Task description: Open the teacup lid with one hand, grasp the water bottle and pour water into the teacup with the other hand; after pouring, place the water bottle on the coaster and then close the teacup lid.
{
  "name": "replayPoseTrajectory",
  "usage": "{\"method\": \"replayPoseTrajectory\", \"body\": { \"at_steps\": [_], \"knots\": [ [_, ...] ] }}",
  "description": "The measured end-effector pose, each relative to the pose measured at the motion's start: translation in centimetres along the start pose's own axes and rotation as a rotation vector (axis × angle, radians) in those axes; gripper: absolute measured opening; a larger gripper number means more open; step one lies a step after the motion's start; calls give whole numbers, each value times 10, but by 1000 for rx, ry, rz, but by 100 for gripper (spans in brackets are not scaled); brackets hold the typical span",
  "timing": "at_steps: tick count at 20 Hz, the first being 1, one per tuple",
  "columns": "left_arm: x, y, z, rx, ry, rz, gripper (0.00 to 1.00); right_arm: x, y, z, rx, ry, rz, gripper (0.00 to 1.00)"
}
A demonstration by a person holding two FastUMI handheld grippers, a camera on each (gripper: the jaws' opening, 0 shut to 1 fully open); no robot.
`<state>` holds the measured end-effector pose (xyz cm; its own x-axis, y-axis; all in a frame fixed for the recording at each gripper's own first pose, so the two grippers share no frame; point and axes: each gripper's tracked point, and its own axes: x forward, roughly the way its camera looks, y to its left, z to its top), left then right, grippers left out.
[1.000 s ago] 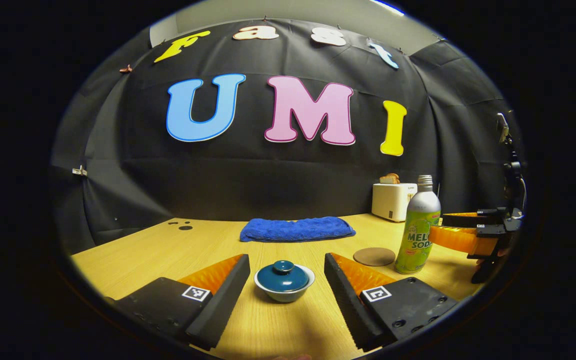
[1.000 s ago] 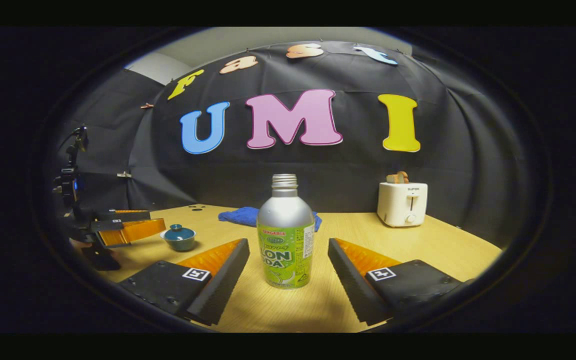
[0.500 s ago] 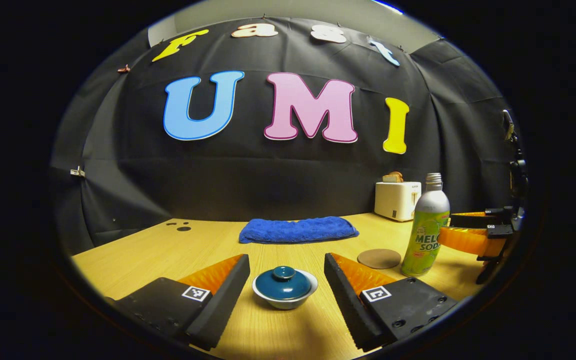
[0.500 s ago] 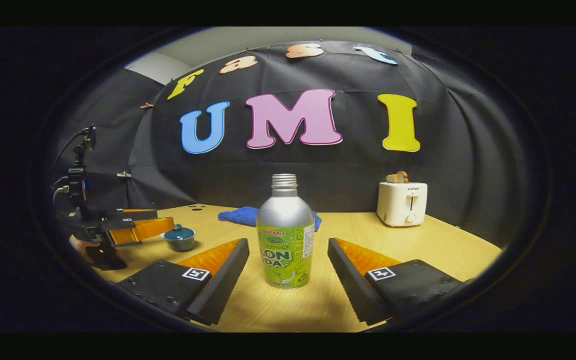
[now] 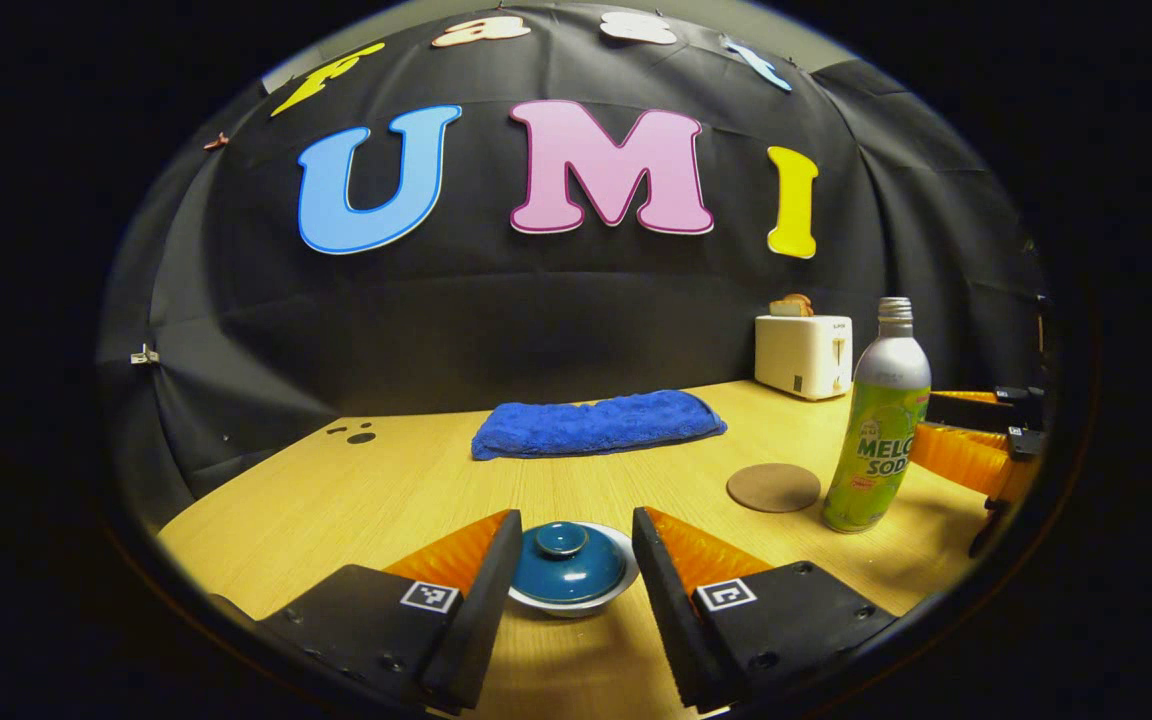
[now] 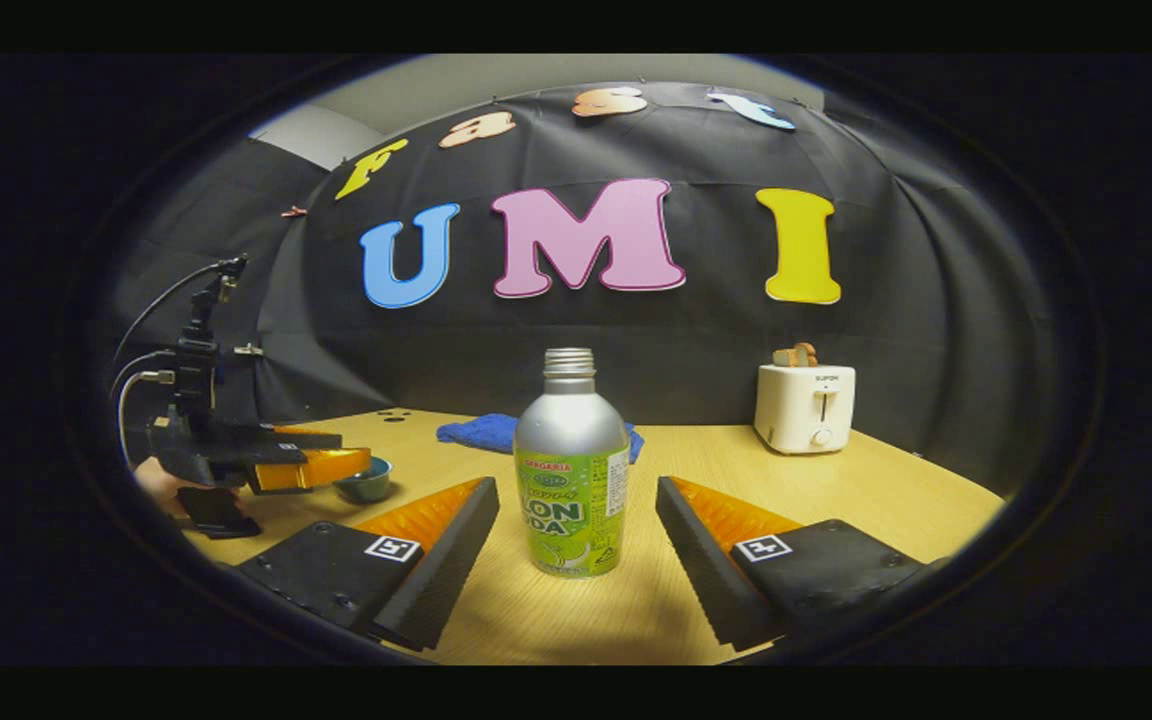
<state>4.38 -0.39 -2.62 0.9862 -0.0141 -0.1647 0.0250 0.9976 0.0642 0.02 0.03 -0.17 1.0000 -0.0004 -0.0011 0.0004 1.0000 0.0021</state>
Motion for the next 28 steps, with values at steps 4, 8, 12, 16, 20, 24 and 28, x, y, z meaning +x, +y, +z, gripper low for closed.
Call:
{"method": "replayPoseTrajectory", "body": {
  "at_steps": [4,8,12,16,20,24,28],
  "knots": [
    [4,2,-4,2,20,11,64,1,3,0,1,1,13,98],
    [8,2,-5,29,37,20,47,0,4,0,1,1,14,98],
    [11,5,-6,44,42,34,36,0,4,0,1,1,14,98],
    [9,5,-5,36,30,31,36,1,4,-1,1,1,14,98],
    [1,7,4,6,-44,29,32,1,4,-1,2,1,13,98],
    [-4,14,9,-35,-93,40,31,2,3,-1,2,-1,7,98],
    [-15,17,12,-146,-118,25,30,19,1,-2,2,4,-29,98]
  ]
}}
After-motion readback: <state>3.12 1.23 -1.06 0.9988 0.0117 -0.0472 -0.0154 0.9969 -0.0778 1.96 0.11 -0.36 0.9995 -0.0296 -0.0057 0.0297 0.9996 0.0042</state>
